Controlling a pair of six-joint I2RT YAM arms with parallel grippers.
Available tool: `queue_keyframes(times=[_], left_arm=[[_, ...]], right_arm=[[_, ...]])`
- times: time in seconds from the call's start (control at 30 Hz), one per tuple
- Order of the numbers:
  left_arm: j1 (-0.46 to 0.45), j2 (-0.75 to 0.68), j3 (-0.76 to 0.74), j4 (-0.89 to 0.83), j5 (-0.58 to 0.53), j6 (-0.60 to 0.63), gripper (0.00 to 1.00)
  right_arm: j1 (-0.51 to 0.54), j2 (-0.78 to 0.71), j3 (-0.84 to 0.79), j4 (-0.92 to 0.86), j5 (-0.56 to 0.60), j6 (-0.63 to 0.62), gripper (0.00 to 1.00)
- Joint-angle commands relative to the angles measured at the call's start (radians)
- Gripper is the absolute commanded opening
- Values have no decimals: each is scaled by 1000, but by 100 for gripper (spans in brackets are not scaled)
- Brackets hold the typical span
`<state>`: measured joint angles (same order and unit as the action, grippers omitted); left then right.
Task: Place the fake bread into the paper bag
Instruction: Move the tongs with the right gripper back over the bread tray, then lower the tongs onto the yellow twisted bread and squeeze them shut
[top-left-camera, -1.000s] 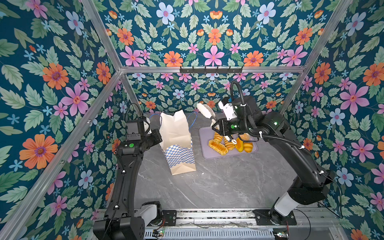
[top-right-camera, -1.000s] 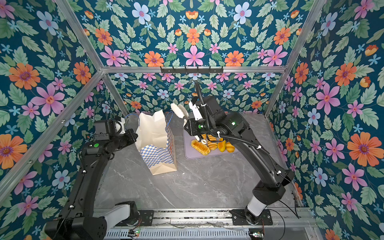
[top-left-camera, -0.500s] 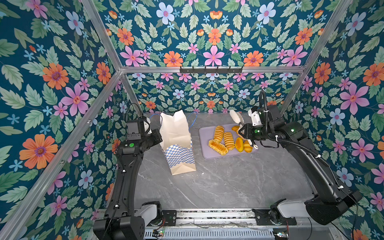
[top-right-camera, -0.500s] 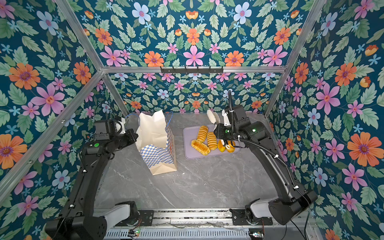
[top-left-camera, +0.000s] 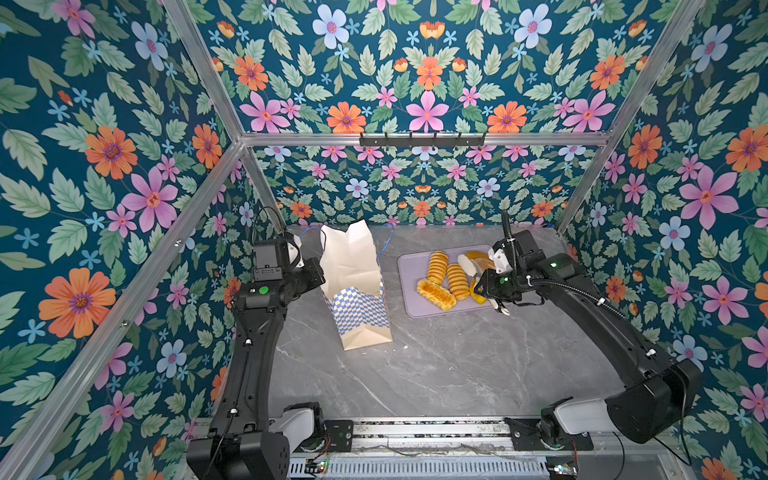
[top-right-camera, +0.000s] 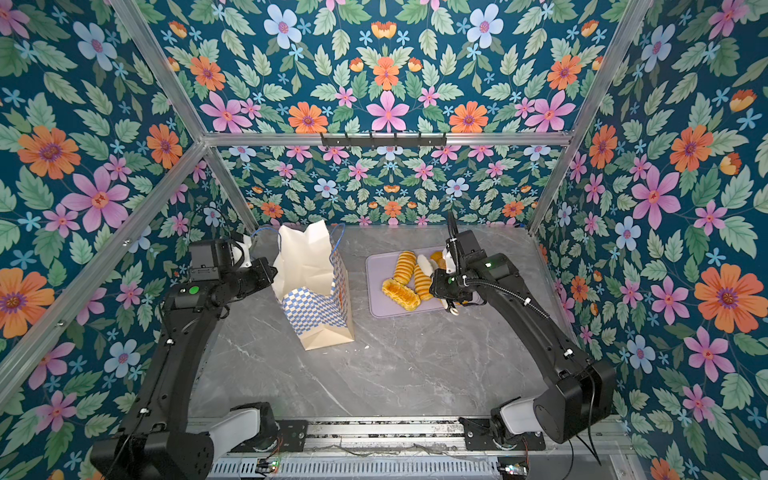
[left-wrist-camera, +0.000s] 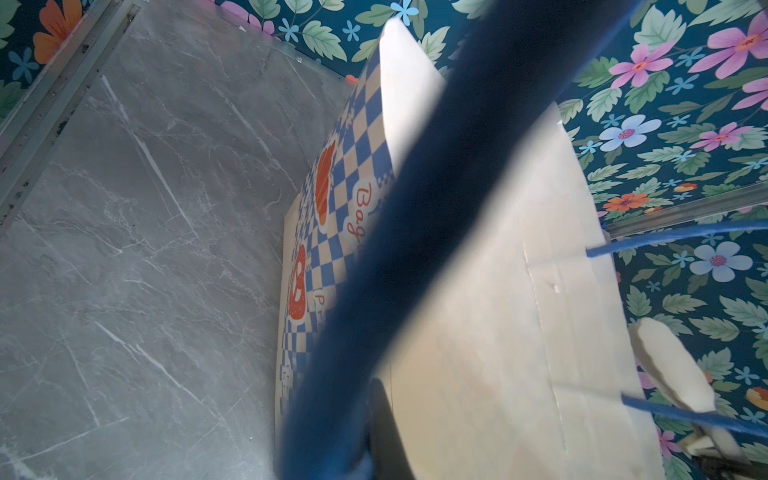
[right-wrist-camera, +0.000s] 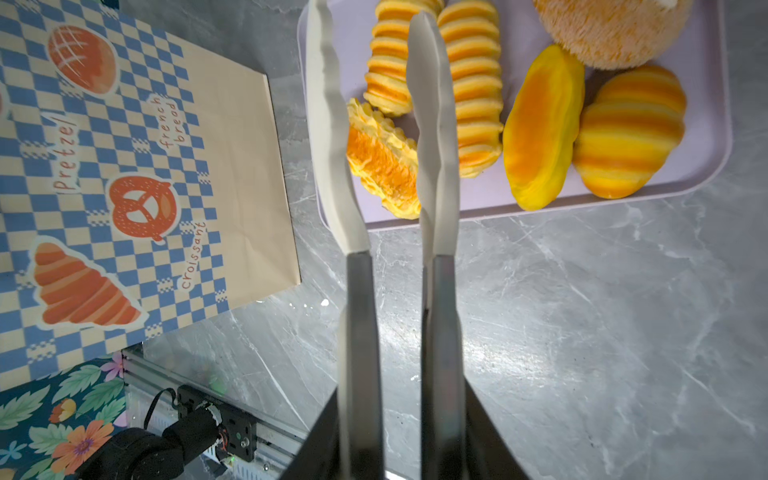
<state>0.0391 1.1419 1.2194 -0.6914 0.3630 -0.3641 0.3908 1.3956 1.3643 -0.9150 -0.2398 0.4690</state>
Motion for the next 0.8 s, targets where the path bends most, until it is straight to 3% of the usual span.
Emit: queue_keyframes(times=[0.0,0.33,0.77], left_arm=[[1,-2,-3,18,3,-4,1],[1,-1,-10,23,3,-3,1],[1,1,-9,24,4,-1,1]], right_arm=[[2,-13,-58,73,-56,35,36],[1,-13,-219,147,-131,80,37],[2,2,-297,173,-165,96,39]])
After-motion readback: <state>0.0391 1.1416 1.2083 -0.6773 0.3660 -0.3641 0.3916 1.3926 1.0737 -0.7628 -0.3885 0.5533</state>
